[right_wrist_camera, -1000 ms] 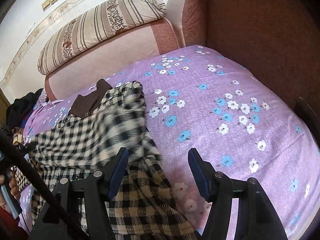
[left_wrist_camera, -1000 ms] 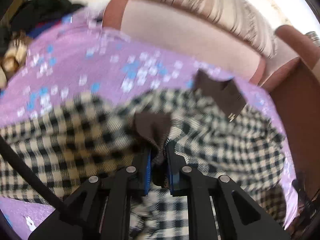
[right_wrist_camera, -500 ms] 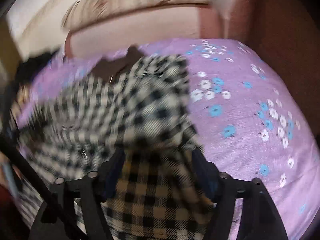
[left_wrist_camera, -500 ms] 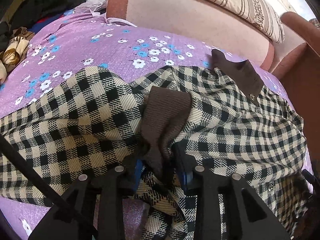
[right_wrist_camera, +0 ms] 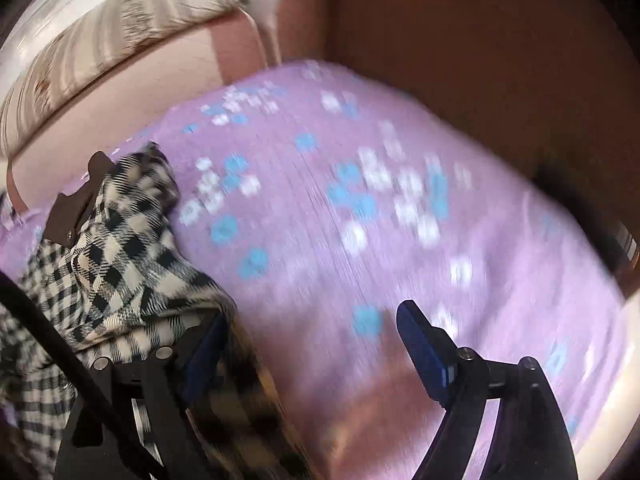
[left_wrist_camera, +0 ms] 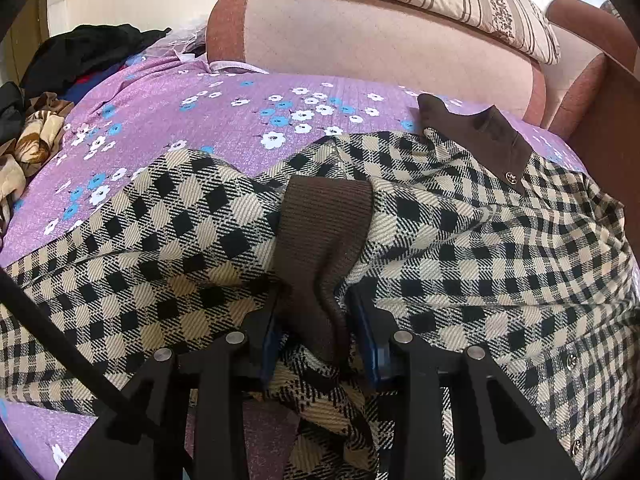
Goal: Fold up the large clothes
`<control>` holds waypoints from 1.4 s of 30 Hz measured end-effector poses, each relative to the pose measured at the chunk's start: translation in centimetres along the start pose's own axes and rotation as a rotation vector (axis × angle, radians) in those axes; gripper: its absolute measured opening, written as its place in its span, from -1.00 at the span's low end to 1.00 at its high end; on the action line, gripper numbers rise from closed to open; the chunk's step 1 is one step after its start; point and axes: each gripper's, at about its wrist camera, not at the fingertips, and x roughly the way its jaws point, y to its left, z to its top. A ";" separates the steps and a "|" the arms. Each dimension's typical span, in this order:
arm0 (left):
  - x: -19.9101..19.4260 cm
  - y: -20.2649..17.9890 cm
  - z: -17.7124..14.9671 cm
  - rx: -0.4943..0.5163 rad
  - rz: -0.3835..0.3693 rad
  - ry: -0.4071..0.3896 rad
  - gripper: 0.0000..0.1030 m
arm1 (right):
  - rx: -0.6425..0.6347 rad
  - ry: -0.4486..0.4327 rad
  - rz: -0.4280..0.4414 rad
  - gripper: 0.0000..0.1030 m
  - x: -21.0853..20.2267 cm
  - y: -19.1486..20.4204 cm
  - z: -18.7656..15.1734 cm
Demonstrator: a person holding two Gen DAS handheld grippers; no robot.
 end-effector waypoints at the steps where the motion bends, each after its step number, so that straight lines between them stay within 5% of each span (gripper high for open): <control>1: 0.0 0.0 0.0 0.000 0.000 0.000 -0.34 | 0.002 0.001 0.003 0.68 -0.2 -0.2 -0.3; 6: 0.0 0.2 -0.1 -0.012 -0.002 -0.008 -0.30 | -0.034 -0.184 -0.020 0.65 -5.4 0.7 -0.9; 9: 0.0 0.2 -0.2 -0.011 -0.002 -0.010 -0.27 | -0.054 -0.274 0.070 0.50 -7.8 2.7 0.3; 11: 0.0 0.2 -0.2 -0.013 -0.005 -0.010 -0.26 | -0.149 -0.264 0.116 0.20 -7.7 5.6 2.0; 14: 0.0 0.3 -0.1 -0.020 -0.011 -0.009 -0.25 | -0.250 -0.220 0.147 0.20 -5.5 9.8 4.1; 18: 0.0 0.6 -0.1 -0.028 -0.023 -0.014 -0.24 | -0.255 -0.044 0.170 0.18 0.4 13.3 7.4; 19: 0.0 0.7 -0.1 -0.031 -0.027 -0.014 -0.23 | -0.251 -0.021 0.182 -0.12 1.4 13.8 7.9; 20: 0.1 0.7 -0.2 -0.034 -0.031 -0.015 -0.22 | -0.252 0.010 0.193 -0.81 2.2 14.3 8.3; 21: 0.1 0.8 -0.2 -0.035 -0.035 -0.016 -0.21 | -0.255 0.055 0.186 -0.88 3.3 14.8 8.8; 30: 0.3 0.2 -0.3 -0.011 -0.034 -0.022 -0.07 | -0.242 0.056 0.059 -0.92 8.3 19.0 14.9; 35: 0.4 -0.1 -0.3 -0.001 -0.024 -0.022 -0.05 | -0.251 0.072 -0.010 -0.92 11.3 20.0 15.5; 42: 0.0 0.3 -0.4 -0.016 -0.090 -0.035 0.22 | -0.176 -0.018 0.029 -0.78 4.1 15.3 14.7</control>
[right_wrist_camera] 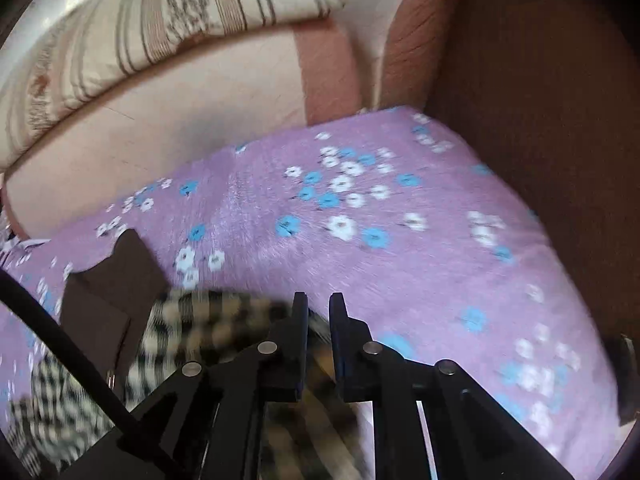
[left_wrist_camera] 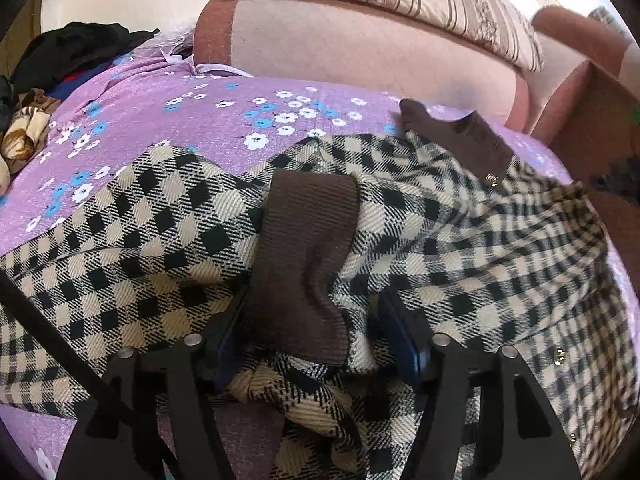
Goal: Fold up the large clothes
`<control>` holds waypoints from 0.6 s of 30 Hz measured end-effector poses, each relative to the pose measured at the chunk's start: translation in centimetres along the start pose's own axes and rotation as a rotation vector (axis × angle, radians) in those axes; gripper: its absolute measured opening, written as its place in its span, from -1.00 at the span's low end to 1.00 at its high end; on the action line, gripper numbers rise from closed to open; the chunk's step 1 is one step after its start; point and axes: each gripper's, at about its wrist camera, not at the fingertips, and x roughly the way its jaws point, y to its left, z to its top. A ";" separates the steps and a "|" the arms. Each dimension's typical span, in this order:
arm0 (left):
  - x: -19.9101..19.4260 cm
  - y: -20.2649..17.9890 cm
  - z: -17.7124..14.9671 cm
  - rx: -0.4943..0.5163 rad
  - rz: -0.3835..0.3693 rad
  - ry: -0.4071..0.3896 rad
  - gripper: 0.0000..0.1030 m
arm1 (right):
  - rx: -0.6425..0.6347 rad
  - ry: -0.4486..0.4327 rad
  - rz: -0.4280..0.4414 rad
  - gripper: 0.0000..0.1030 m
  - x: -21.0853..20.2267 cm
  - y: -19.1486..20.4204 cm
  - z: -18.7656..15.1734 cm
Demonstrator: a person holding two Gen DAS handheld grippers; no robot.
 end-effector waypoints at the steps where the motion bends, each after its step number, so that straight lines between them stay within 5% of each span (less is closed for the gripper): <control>1: -0.4 0.4 0.0 -0.018 -0.008 -0.005 0.22 | -0.015 -0.001 0.016 -0.78 -1.0 -0.3 -0.8; 7: -5.1 3.6 -0.5 -0.101 0.004 -0.021 0.22 | -0.036 0.062 0.124 -0.63 -4.9 -2.5 -9.0; 13: -11.8 12.4 -1.6 -0.160 0.219 -0.116 0.36 | 0.023 0.103 0.207 -0.48 -5.9 -4.8 -16.4; 18: -15.4 23.4 -3.0 -0.345 0.459 -0.107 0.36 | 0.008 0.094 0.225 -0.26 -6.6 -4.9 -18.9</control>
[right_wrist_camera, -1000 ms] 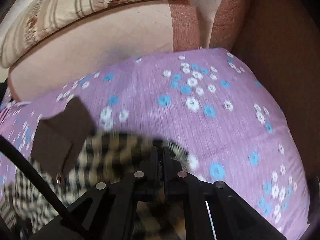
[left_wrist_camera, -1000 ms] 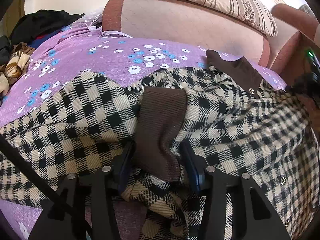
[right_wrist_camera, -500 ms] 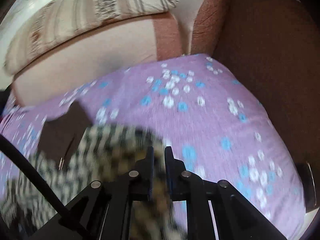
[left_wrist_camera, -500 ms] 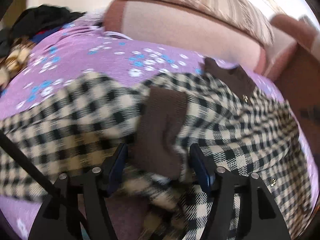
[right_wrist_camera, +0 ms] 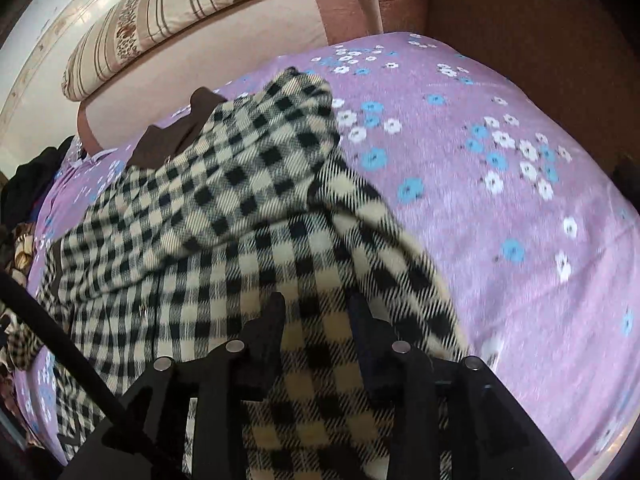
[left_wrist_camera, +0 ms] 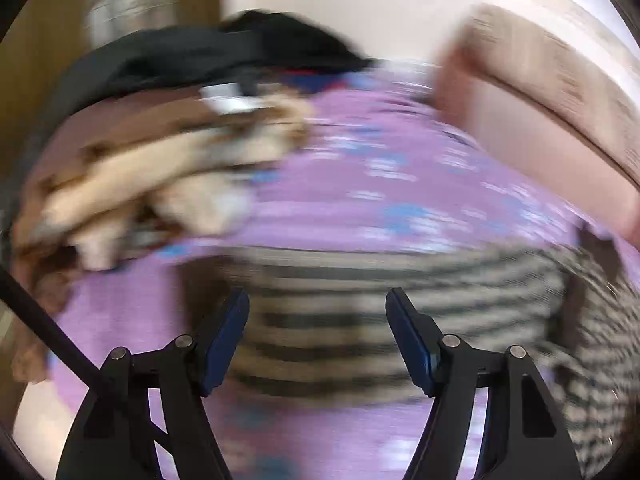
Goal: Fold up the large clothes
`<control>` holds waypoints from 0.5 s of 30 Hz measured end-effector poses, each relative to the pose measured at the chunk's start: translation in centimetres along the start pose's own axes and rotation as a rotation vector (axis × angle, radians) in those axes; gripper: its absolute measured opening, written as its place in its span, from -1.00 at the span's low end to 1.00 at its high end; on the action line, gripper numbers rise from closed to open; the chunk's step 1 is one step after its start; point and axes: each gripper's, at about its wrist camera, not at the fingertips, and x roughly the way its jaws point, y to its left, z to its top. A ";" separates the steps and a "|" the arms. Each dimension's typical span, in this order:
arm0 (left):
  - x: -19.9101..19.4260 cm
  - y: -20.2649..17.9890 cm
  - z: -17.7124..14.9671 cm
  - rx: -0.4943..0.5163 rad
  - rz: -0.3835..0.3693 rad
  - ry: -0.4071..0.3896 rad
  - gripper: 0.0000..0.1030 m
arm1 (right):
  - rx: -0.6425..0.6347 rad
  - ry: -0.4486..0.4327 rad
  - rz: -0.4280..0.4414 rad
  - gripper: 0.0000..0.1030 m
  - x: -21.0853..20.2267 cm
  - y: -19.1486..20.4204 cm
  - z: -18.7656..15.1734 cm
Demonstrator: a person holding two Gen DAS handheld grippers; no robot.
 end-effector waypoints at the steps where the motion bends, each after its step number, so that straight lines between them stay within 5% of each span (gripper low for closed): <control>1: 0.1 1.6 0.2 -0.035 0.020 -0.003 0.36 | 0.000 -0.001 0.005 -0.20 0.0 0.1 -0.1; 5: 1.2 7.4 -0.2 -0.191 0.021 0.028 0.46 | 0.000 -0.018 0.012 -0.05 -0.2 0.5 -0.5; 9: 4.4 8.8 -1.2 -0.268 -0.104 0.150 0.48 | -0.006 -0.026 -0.007 -0.02 0.3 1.0 -0.2; 14: 5.6 6.7 -1.2 -0.215 -0.143 0.162 0.47 | -0.054 -0.041 -0.047 -0.02 0.7 2.1 -0.4; 15: 5.8 6.2 -1.2 -0.204 -0.124 0.170 0.30 | -0.062 -0.045 -0.055 -0.02 0.7 2.2 -0.5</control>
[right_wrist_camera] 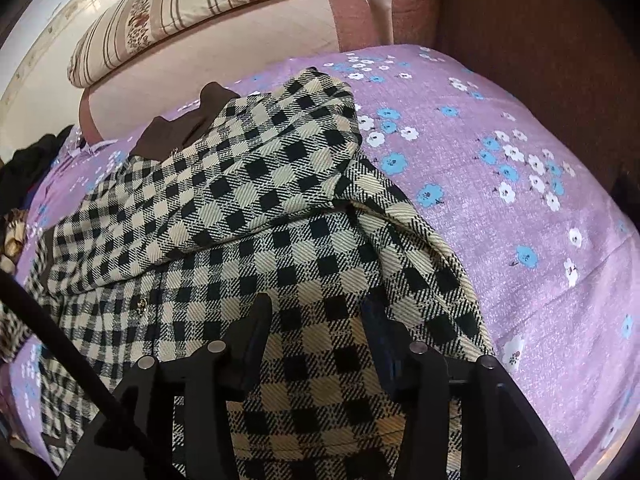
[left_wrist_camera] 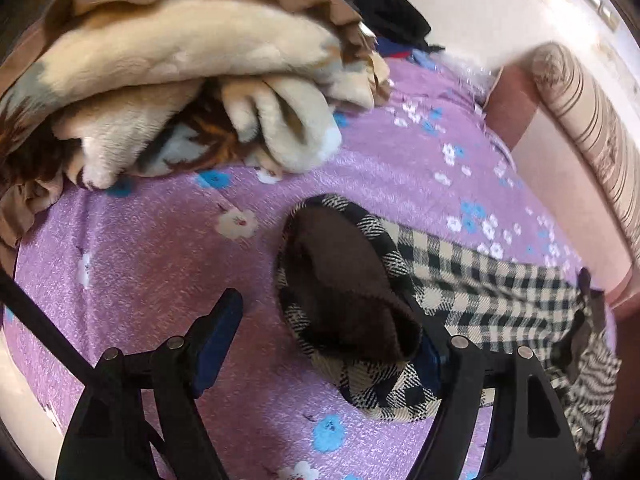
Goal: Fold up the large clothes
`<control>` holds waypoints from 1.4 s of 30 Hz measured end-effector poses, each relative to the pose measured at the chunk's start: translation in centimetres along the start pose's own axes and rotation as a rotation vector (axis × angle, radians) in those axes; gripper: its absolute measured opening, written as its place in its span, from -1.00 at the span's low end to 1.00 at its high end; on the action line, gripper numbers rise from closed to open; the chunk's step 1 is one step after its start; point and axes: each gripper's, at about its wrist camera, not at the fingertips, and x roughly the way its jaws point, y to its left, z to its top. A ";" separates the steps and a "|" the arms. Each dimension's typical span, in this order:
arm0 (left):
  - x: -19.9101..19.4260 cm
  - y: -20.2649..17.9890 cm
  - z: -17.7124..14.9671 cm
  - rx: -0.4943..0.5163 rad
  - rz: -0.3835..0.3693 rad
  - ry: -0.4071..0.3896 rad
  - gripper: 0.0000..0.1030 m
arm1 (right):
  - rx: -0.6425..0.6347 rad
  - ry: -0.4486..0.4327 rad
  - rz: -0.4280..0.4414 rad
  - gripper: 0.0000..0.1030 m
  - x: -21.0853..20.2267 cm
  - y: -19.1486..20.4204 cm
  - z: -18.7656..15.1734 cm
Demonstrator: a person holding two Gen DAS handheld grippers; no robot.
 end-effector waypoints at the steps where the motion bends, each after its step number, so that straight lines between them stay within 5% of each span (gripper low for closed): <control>1: 0.0 -0.3 0.0 0.005 0.029 -0.002 -0.21 | -0.008 -0.004 -0.007 -0.02 0.0 0.1 -0.1; 3: 0.0 -0.3 0.1 -0.005 0.031 0.007 -0.77 | -0.021 -0.009 -0.016 -0.02 0.0 0.3 -0.2; 4: -0.1 -0.1 0.2 -0.024 0.034 0.004 -0.82 | -0.029 -0.011 -0.020 -0.02 0.0 0.4 -0.3; 14: -5.1 5.9 1.5 -0.248 -0.006 -0.135 -0.90 | -0.056 -0.017 -0.030 -0.02 -0.1 0.3 -0.5; 18: -6.9 6.7 0.9 -0.237 0.190 -0.221 -0.90 | -0.056 -0.017 -0.034 -0.02 -0.1 0.3 -0.5; 20: -7.8 7.5 0.9 -0.257 0.207 -0.262 -0.86 | -0.061 -0.016 -0.036 -0.02 0.0 0.7 -0.4; 22: -7.9 7.9 0.9 -0.260 0.202 -0.256 -0.33 | -0.067 -0.017 -0.033 -0.02 0.0 1.0 -0.4; 24: -7.4 8.0 0.7 -0.262 0.179 -0.221 -0.02 | -0.073 -0.015 -0.029 -0.02 0.0 1.2 -0.5; 31: -7.2 8.2 -2.7 -0.322 0.042 -0.122 0.04 | -0.072 -0.012 -0.023 -0.02 0.2 1.4 -0.5; 35: -5.6 8.0 -4.6 -0.381 -0.063 -0.039 0.32 | -0.071 -0.014 -0.025 0.01 0.2 1.4 -0.4; 42: -2.9 5.5 -3.0 -0.339 -0.053 -0.051 0.38 | -0.078 -0.019 -0.034 0.07 0.4 1.7 -0.4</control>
